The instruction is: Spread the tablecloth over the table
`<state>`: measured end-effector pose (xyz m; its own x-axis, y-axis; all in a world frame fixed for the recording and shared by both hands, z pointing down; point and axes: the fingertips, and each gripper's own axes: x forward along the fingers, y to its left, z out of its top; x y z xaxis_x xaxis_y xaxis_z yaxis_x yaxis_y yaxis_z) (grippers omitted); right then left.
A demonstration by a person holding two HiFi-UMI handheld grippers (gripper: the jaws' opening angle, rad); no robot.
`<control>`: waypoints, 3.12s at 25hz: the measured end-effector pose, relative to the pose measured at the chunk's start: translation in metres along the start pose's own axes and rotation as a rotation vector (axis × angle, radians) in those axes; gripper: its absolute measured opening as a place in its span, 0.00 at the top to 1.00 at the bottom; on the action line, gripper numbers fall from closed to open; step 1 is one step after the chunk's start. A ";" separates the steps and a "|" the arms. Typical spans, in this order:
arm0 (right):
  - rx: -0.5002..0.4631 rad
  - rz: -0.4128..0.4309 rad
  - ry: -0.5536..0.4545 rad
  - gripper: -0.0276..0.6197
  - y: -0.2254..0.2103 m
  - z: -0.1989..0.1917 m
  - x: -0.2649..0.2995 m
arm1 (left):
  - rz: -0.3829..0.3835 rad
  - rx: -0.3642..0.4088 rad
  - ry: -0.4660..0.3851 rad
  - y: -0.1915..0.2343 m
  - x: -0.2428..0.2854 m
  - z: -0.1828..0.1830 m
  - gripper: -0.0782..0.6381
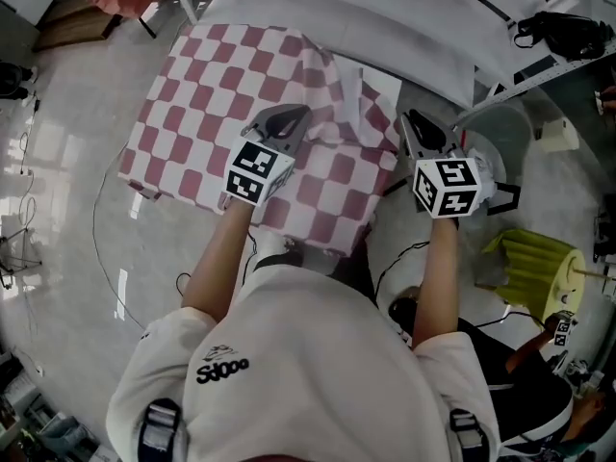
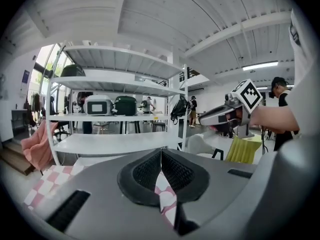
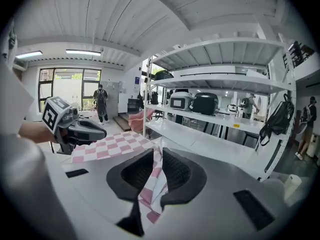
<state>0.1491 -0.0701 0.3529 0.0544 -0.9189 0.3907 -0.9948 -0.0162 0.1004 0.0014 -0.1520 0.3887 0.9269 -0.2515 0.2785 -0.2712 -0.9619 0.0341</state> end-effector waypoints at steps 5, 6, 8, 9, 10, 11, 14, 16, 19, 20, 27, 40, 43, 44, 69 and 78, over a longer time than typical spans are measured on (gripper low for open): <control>0.003 0.082 0.041 0.82 -0.019 -0.016 0.051 | 0.071 -0.046 0.030 0.016 0.019 -0.016 0.85; -0.013 0.098 0.052 0.82 -0.024 -0.020 0.062 | 0.081 -0.054 0.036 0.018 0.025 -0.018 0.85; -0.056 0.129 0.078 0.82 -0.038 -0.030 0.084 | 0.103 -0.065 0.049 0.023 0.038 -0.021 0.85; -0.079 0.149 0.092 0.82 -0.044 -0.035 0.096 | 0.118 -0.072 0.058 0.026 0.044 -0.023 0.85; -0.101 0.177 0.106 0.82 -0.050 -0.041 0.108 | 0.137 -0.083 0.067 0.029 0.050 -0.026 0.85; -0.122 0.210 0.120 0.82 -0.054 -0.048 0.120 | 0.159 -0.097 0.075 0.031 0.054 -0.028 0.85; -0.148 0.324 0.166 0.80 -0.066 -0.068 0.158 | 0.220 -0.136 0.102 0.041 0.071 -0.038 0.85; -0.157 0.382 0.200 0.79 -0.073 -0.082 0.183 | 0.261 -0.154 0.119 0.048 0.081 -0.045 0.85; -0.209 0.441 0.241 0.78 -0.083 -0.099 0.216 | 0.314 -0.178 0.141 0.057 0.097 -0.053 0.85; -0.224 0.460 0.253 0.78 -0.086 -0.105 0.225 | 0.329 -0.184 0.148 0.059 0.101 -0.055 0.85; -0.303 0.586 0.367 0.76 -0.088 -0.158 0.268 | 0.395 -0.271 0.202 0.064 0.130 -0.090 0.85; -0.684 0.781 0.431 0.61 -0.056 -0.222 0.296 | 0.436 -0.365 0.272 0.067 0.141 -0.142 0.85; -0.685 0.816 0.451 0.55 -0.049 -0.233 0.301 | 0.432 -0.363 0.281 0.068 0.140 -0.146 0.85; -0.672 0.826 0.459 0.53 -0.048 -0.236 0.302 | 0.431 -0.362 0.282 0.068 0.139 -0.146 0.85; -0.325 0.734 0.455 0.91 -0.052 -0.217 0.278 | 0.421 -0.340 0.271 0.057 0.113 -0.133 0.85; -0.205 0.571 0.416 0.91 -0.097 -0.188 0.240 | 0.356 -0.302 0.246 0.055 0.117 -0.112 0.85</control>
<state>0.2747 -0.2146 0.6092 -0.3989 -0.5355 0.7444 -0.8441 0.5316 -0.0699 0.0656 -0.2223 0.5305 0.6851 -0.4896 0.5394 -0.6545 -0.7387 0.1608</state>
